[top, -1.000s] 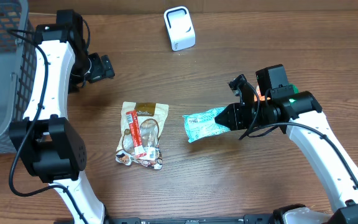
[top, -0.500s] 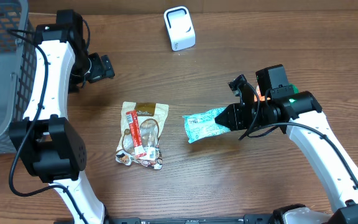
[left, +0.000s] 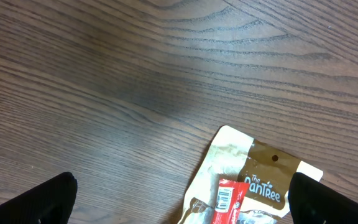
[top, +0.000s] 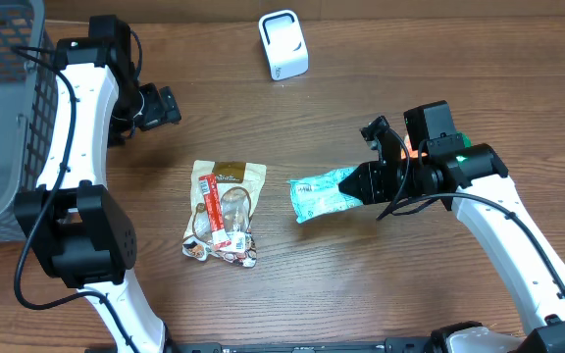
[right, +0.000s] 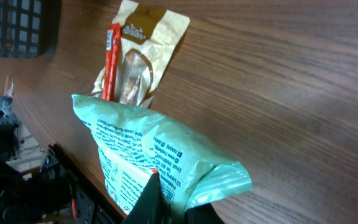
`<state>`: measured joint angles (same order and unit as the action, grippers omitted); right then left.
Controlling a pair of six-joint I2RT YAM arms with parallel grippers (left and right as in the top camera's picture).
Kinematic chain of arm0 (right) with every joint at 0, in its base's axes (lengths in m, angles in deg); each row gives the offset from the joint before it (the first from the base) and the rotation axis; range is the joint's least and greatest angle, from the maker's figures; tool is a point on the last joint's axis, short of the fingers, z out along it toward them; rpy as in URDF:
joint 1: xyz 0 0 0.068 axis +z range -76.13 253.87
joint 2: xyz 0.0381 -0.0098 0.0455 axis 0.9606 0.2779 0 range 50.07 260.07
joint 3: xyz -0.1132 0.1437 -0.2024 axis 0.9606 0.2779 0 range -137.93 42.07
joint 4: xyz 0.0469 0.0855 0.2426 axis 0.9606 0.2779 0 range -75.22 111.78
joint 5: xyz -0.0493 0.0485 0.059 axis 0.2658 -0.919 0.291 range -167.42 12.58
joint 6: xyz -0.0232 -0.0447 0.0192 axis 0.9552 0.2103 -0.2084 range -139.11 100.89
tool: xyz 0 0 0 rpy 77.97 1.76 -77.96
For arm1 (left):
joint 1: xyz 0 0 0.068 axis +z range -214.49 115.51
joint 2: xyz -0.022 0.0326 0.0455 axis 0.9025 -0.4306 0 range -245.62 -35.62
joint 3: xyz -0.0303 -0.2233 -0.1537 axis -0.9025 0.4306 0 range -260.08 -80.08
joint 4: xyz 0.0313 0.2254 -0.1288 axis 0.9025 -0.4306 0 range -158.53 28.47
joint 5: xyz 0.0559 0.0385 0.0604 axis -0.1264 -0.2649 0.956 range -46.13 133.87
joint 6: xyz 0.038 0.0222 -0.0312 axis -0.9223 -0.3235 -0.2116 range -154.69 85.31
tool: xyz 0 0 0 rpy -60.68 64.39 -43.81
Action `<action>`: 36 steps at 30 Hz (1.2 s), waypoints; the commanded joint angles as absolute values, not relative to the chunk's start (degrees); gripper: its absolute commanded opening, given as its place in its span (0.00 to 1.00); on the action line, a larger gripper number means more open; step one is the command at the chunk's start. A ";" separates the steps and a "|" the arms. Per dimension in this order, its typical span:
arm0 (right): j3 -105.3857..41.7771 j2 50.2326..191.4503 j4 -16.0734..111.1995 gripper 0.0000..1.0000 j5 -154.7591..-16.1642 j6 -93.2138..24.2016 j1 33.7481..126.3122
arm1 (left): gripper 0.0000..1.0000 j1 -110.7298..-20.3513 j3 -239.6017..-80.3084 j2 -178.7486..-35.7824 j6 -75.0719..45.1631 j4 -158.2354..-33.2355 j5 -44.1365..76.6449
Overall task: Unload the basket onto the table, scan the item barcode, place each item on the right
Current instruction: 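Lift the wipes pack off the table with the right gripper, then carry the wipes pack with the right gripper to the white scanner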
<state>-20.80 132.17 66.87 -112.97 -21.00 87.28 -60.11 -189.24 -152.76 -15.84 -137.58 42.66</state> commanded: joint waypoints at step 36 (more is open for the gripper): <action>-49.37 144.52 39.20 0.04 -65.76 9.89 97.40 | 1.00 -60.02 -188.92 -152.89 -17.13 -137.58 43.23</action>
<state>-48.43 139.45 42.11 -77.69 0.09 95.12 -60.11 -189.20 -152.76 -15.86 -137.58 42.68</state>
